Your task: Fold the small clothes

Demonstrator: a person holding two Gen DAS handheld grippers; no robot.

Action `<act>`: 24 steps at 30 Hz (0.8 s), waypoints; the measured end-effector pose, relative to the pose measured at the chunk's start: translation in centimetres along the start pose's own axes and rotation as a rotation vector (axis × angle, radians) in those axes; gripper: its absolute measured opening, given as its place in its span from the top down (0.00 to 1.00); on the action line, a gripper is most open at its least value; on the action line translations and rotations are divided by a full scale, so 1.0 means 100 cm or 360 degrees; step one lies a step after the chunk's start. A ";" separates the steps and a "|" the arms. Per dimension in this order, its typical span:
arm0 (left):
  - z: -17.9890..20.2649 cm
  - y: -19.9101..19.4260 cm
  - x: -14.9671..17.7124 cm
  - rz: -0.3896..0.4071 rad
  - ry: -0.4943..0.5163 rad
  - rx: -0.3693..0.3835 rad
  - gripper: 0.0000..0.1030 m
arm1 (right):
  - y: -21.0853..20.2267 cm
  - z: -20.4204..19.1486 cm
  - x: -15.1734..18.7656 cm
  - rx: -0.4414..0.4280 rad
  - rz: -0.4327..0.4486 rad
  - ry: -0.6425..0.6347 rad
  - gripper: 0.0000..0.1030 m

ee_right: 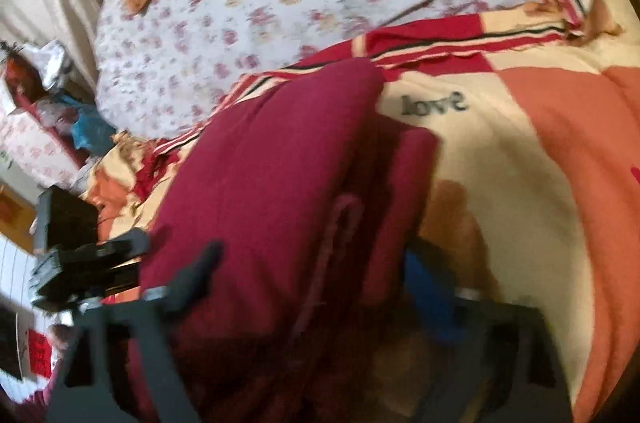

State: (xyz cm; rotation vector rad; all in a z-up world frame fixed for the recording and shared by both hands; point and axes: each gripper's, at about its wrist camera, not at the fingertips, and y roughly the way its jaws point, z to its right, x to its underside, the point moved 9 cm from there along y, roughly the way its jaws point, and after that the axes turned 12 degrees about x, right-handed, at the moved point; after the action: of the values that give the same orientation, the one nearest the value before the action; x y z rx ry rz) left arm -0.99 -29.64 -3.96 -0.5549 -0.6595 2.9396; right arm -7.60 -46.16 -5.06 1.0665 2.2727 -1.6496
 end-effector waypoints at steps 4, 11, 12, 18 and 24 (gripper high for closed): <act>0.016 -0.015 0.008 -0.0010 0.0087 -0.0019 0.70 | -0.012 -0.010 0.000 0.0021 0.0005 -0.0047 0.46; 0.047 -0.074 0.042 -0.0008 0.0122 -0.0058 0.71 | -0.050 -0.053 0.021 -0.0114 -0.0060 -0.0093 0.48; 0.046 -0.085 0.052 -0.0004 0.0109 -0.0088 0.71 | -0.054 -0.065 0.037 -0.0133 -0.0104 -0.0122 0.48; 0.013 -0.101 0.094 -0.0023 0.0059 -0.0321 0.71 | -0.039 -0.080 0.082 -0.0006 -0.0191 -0.0252 0.36; 0.021 -0.112 0.095 0.0096 0.0168 -0.0488 0.69 | -0.080 -0.073 0.084 0.0144 -0.0074 -0.0288 0.32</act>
State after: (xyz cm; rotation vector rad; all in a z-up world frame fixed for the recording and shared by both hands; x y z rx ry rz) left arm -10.59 -18.92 -0.57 -0.7614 -1.1078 2.8538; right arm -16.57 -37.15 -0.13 0.8487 2.1423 -1.8028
